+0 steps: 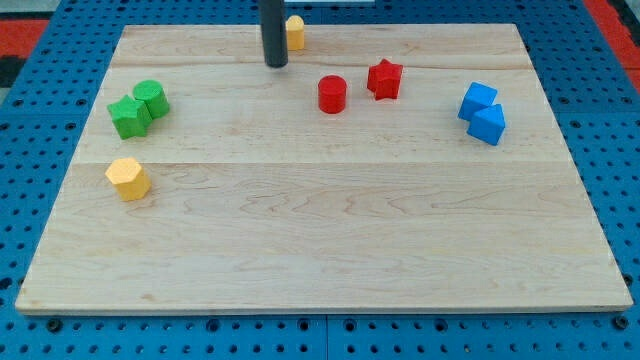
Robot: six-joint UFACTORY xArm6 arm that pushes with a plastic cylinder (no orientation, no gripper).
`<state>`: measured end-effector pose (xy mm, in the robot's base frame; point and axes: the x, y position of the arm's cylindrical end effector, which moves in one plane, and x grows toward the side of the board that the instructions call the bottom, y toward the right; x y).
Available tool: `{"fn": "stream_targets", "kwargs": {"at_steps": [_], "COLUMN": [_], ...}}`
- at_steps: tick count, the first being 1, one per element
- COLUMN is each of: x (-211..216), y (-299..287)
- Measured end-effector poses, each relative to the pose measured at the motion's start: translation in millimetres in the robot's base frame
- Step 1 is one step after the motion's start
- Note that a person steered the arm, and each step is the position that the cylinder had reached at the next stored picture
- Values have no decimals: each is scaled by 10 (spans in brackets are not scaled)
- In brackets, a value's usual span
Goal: Push the yellow hexagon to the center of the board
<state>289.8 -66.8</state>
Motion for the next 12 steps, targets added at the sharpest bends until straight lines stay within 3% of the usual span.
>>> {"fn": "stream_targets", "kwargs": {"at_steps": [1, 3, 4, 5, 6, 8, 12], "x": [671, 2482, 2890, 2819, 2380, 1904, 1687], "y": [-20, -552, -1198, -2109, -2347, -1854, -685]}}
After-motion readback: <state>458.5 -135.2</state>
